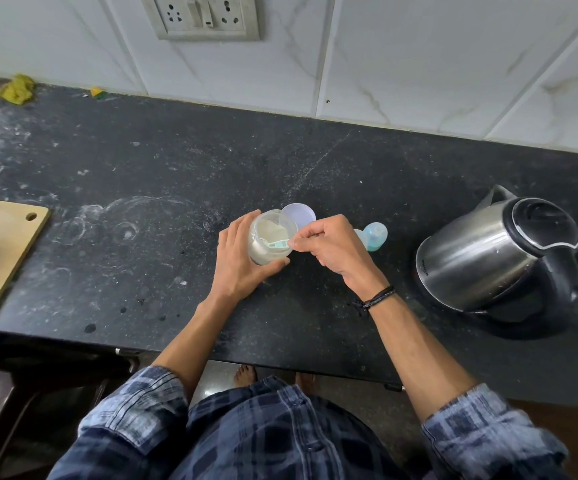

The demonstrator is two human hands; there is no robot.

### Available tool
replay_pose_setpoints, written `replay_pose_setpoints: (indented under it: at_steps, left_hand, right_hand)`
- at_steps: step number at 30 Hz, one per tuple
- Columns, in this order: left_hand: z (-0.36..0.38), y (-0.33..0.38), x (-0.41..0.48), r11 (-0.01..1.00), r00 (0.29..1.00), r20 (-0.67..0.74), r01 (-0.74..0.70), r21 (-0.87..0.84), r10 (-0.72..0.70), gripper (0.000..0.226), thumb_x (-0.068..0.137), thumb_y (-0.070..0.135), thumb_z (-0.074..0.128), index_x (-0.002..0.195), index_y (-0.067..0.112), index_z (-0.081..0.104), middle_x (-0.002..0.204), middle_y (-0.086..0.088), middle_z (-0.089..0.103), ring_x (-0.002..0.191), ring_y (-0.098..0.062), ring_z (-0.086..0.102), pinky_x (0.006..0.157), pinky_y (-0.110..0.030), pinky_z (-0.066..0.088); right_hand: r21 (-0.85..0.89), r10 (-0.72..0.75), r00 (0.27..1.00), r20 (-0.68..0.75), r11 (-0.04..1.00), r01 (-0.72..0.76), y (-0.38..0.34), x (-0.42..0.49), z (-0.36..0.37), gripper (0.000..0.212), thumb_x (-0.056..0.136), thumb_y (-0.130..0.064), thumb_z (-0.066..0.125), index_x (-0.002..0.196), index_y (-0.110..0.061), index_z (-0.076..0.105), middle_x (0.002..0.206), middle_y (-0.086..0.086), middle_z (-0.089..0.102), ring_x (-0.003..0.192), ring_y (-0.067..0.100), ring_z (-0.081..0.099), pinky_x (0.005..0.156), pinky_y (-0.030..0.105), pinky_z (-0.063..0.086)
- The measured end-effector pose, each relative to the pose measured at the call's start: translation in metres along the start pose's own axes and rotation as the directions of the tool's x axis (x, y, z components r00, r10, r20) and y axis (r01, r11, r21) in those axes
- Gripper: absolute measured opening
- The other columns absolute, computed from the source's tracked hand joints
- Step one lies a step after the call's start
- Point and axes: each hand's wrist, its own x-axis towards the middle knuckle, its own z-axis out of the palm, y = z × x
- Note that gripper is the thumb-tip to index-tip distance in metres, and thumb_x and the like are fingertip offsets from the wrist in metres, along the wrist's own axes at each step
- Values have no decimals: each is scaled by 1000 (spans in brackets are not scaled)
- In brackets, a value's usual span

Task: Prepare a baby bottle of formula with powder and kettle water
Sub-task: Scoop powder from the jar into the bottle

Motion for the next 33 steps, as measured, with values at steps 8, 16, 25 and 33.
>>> replay_pose_setpoints:
  at_steps: [8,16,25,33]
  left_hand:
    - [-3,6,1,1000,1000,-5,-1,17,1,99,66,62,78,150,25,41,150,9,43,127,2,26,114,-44,37]
    - [-5,4,-1,999,999,-6,45,-13,-45,102,65,64,78,151,25,41,150,7,44,128,-2,29,115,-42,35]
    - [-4,7,1,999,1000,-3,25,26,-25,100,66,63,77,150,25,40,149,7,44,124,4,26,113,-44,37]
    - [-5,9,5,997,1000,2,-18,69,17,96,68,47,90,149,24,42,148,6,46,121,5,26,110,-38,35]
  right_hand:
    - [80,41,999,-10,996,-40,0,-1,1,10,87,-16,86,87,-7,83,49,-17,58,49,1,48,52,18,37]
    - [192,138,989,-56,973,-125,2,-5,0,13,87,-17,84,90,-4,81,57,-3,54,47,7,44,47,20,39]
    - [-191,-153,988,-31,971,145,-4,1,11,7,86,-19,83,81,-14,83,48,-24,58,53,-4,55,67,27,45]
    - [-216,-172,985,33,961,175,-16,7,5,7,85,-14,86,79,-16,82,58,-23,63,61,-6,59,72,24,45]
